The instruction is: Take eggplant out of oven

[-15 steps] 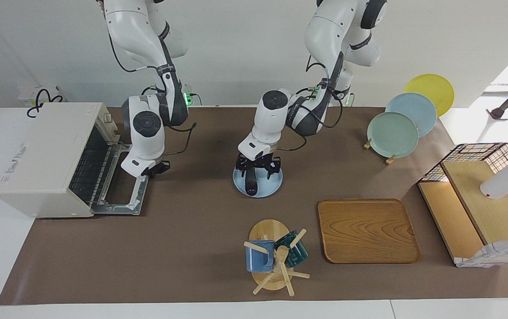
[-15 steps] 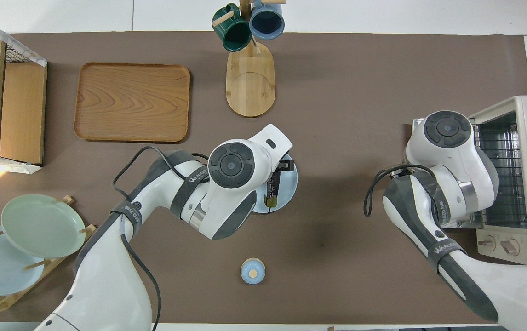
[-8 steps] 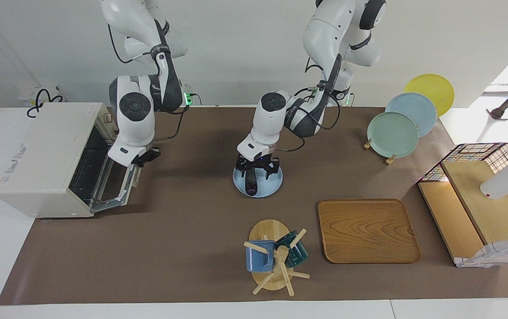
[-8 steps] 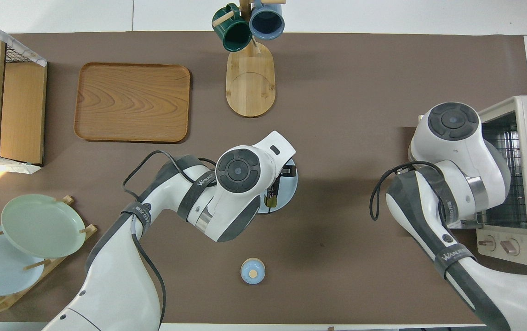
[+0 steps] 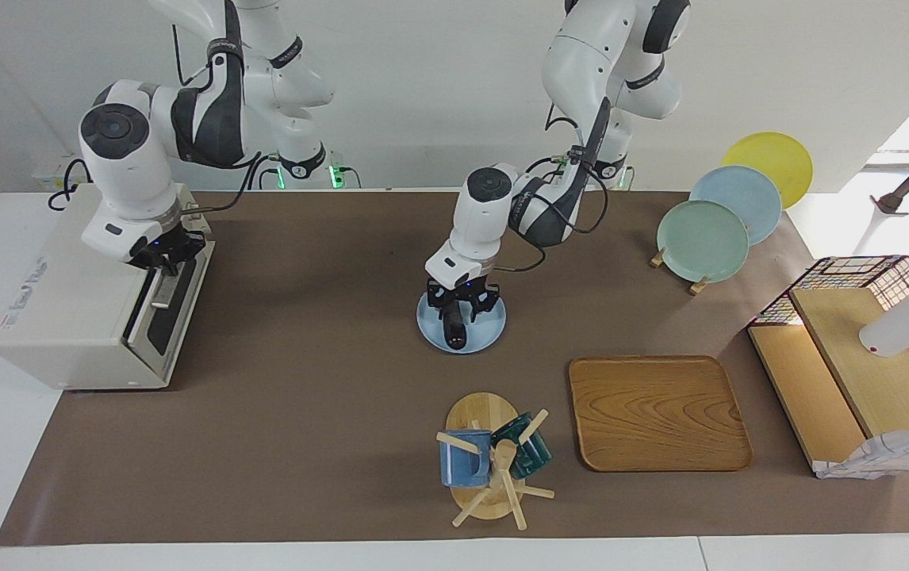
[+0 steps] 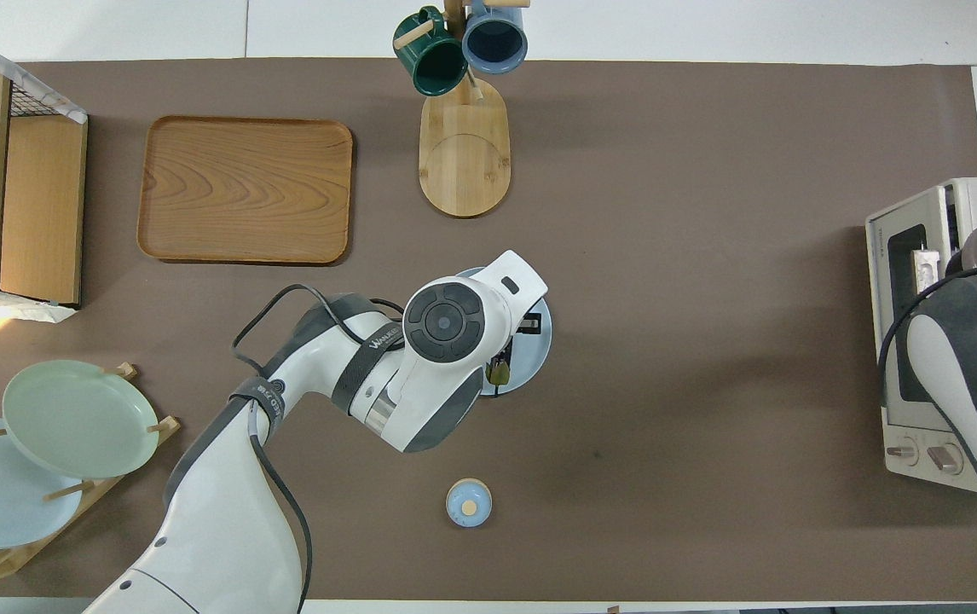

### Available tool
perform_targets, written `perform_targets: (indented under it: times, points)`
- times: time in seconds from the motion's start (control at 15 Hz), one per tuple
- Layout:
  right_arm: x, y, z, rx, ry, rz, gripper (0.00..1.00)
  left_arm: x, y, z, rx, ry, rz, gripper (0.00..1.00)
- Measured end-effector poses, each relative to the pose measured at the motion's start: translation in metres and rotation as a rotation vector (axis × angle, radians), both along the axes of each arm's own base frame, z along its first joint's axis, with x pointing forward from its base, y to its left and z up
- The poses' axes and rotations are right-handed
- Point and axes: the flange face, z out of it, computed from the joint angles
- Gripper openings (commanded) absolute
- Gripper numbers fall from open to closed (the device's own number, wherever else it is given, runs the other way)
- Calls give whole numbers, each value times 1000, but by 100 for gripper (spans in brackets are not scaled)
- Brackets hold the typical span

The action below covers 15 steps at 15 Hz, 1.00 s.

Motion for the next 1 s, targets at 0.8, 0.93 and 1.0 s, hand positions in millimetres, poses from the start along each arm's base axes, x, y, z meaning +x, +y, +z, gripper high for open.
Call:
perform_targets:
  times: [0.8,0.93,1.0]
  points:
    - [-10,40,148,233,-50,-232,71,9,11,10,10,5,25,0]
    - [-2,33,154,233,-42,-250,100,29,39,33,21,14,75,0]
    - [0,34,150,233,-33,-251,100,43,59,47,28,21,109,0]
